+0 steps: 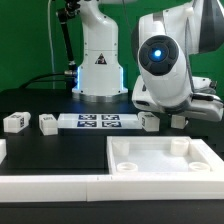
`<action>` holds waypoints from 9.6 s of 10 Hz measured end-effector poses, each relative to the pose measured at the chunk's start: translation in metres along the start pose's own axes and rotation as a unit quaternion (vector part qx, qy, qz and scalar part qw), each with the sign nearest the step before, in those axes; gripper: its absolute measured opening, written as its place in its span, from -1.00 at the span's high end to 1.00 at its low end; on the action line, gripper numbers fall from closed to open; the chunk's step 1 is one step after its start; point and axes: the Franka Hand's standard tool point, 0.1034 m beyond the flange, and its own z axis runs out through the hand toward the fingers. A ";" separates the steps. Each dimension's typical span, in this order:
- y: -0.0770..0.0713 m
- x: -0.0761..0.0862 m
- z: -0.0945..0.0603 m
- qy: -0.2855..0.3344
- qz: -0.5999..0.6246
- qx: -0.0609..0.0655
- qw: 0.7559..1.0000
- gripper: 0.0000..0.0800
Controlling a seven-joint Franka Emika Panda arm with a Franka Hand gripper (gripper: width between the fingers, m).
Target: Assemble square table
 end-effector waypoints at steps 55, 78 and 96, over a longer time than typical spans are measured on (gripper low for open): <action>-0.085 0.030 -0.287 0.602 -0.198 0.022 0.773 0.28; -0.097 0.087 -0.287 0.625 -0.279 -0.048 0.727 0.28; -0.099 0.123 -0.270 0.618 -0.288 -0.069 0.729 0.28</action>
Offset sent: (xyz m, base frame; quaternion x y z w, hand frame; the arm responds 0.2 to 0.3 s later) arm 0.0000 0.0000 0.0000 0.0000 0.0000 0.0000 1.0000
